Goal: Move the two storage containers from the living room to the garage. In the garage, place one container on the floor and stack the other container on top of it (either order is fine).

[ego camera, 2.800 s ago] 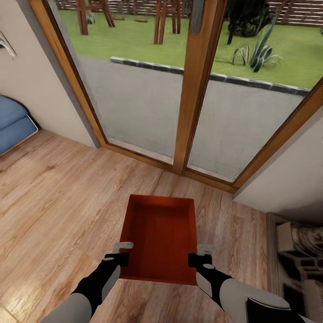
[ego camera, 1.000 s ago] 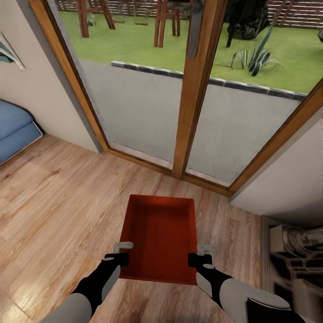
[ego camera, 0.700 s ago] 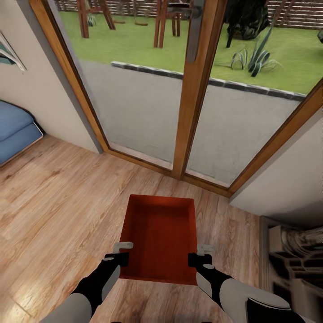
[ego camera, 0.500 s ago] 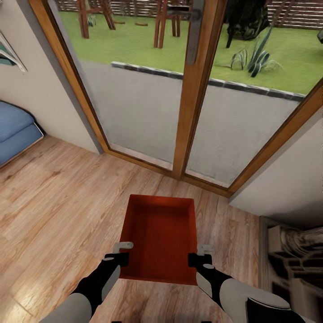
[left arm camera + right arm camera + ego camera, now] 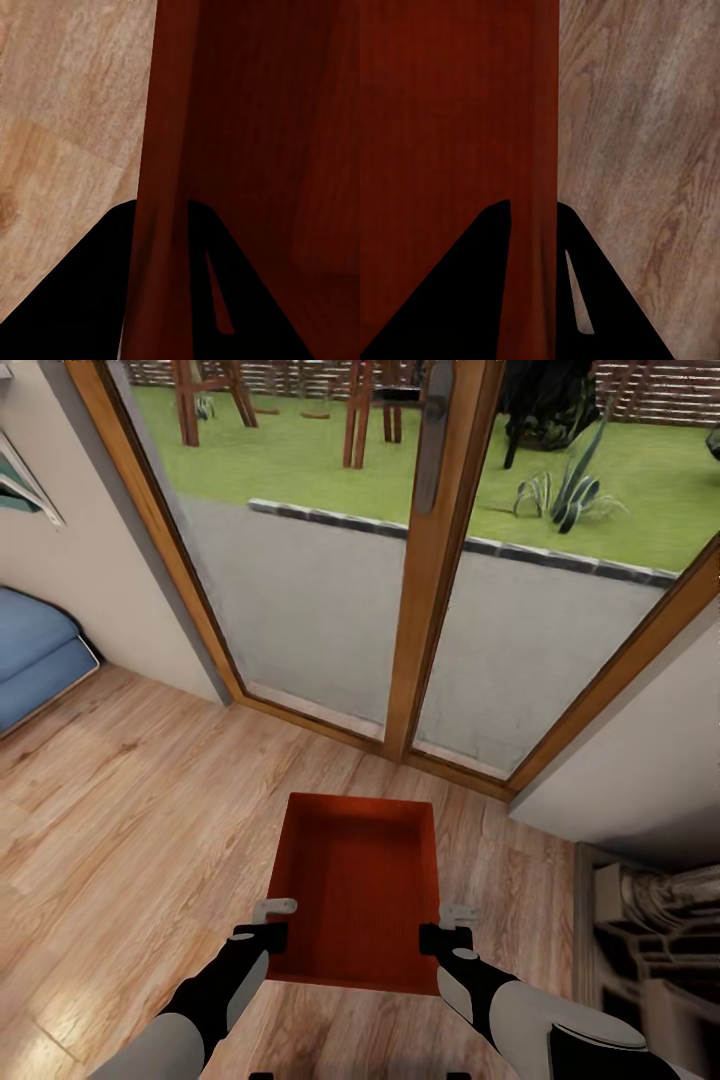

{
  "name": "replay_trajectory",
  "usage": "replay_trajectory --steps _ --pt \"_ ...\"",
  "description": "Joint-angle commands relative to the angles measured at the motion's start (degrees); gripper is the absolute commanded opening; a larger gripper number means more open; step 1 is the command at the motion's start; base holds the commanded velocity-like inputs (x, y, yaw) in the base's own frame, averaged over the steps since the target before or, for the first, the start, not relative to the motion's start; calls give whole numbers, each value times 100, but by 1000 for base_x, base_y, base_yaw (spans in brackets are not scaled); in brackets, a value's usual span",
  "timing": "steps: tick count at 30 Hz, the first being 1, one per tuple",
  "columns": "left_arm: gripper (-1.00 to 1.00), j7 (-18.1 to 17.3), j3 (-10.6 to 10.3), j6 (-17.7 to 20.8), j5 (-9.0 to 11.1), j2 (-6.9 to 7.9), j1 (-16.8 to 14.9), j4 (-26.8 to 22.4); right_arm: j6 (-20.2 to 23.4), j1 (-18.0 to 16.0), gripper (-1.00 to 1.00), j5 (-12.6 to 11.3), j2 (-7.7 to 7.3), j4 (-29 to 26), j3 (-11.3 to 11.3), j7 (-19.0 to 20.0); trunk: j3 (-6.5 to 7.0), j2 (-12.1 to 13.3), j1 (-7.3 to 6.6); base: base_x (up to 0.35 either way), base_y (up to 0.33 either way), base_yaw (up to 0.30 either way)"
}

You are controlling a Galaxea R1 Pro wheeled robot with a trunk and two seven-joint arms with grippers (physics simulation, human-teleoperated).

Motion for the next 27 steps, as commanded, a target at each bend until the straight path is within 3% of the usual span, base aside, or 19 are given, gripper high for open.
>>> replay_trajectory --steps 1,27 --pt "-100 89 -23 43 -43 6 -3 -15 -33 -1 -100 -140 -3 14 71 -52 15 39 -22 0 0 0" --pt "-100 89 -16 43 -43 14 -3 -23 -37 -1 -100 -140 -5 14 75 -52 482 1082 -593 0 0 0"
